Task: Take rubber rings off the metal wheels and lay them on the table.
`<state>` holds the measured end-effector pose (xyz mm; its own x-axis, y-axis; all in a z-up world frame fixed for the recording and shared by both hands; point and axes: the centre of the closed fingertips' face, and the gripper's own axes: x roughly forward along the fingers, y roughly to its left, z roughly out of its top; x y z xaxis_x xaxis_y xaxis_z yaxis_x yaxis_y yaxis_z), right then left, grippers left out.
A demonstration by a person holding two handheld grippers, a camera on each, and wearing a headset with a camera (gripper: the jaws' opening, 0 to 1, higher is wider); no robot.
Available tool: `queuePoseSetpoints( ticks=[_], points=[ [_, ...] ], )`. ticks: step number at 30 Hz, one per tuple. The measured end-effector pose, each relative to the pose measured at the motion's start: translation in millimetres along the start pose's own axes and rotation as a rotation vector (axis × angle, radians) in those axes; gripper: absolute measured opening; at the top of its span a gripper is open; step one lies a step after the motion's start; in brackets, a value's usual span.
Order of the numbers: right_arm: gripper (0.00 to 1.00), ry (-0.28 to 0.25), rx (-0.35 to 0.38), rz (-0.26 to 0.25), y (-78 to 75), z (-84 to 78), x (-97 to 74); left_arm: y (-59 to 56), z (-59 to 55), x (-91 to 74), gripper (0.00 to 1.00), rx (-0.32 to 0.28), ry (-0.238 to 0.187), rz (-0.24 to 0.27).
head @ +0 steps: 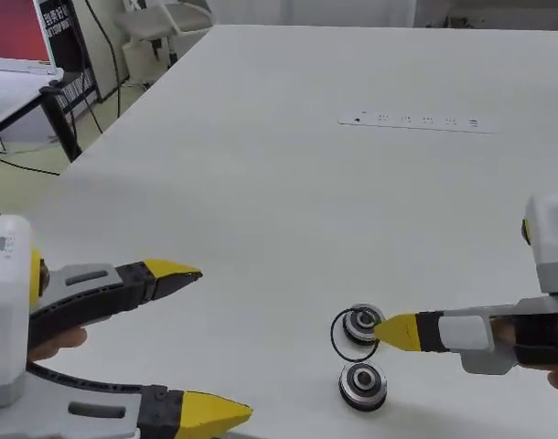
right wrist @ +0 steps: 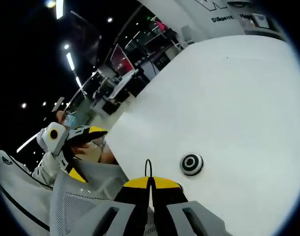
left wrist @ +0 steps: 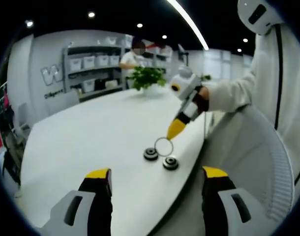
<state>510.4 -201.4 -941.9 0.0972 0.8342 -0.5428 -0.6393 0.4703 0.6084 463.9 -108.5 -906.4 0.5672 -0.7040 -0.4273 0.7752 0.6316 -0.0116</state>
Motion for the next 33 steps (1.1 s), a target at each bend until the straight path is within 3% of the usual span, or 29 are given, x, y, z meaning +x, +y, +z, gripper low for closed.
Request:
queuePoseSetpoints(
  ticks=[5, 11, 13, 17, 21, 24, 28, 33],
  points=[
    [0.00, 0.022, -0.023, 0.005, 2.1, 4.8, 4.7, -2.3, 2.8, 3.7, 0.77, -0.015, -0.030, -0.012],
    [0.00, 0.025, -0.066, 0.021, 11.6, 14.1, 11.5, -5.0, -4.4, 7.6, 0.79, -0.017, 0.005, -0.027],
    [0.00, 0.037, -0.084, 0.024, 13.7, 15.3, 15.8, -4.8, -2.7, 7.3, 0.79, -0.009, -0.009, -0.021],
    [0.00, 0.062, -0.114, 0.033, 17.7, 14.2, 30.0, -5.3, -7.9, 9.6, 0.84, -0.008, 0.016, -0.024],
    [0.00, 0.100, -0.159, 0.000, 12.5, 6.0, 47.9, -6.6, -13.0, 10.0, 0.84, -0.016, 0.042, -0.033],
    [0.00, 0.105, -0.160, -0.025, 6.4, 1.6, 58.1, -6.8, -9.2, 9.5, 0.83, -0.035, 0.014, -0.037],
    [0.00, 0.129, -0.168, -0.046, 0.1, -10.4, 62.0, -10.3, -16.4, 11.2, 0.84, 0.016, 0.065, -0.047],
    [0.00, 0.119, -0.150, -0.071, -11.9, -10.9, 65.1, -7.9, -13.6, 9.7, 0.85, -0.001, 0.045, -0.039]
  ],
)
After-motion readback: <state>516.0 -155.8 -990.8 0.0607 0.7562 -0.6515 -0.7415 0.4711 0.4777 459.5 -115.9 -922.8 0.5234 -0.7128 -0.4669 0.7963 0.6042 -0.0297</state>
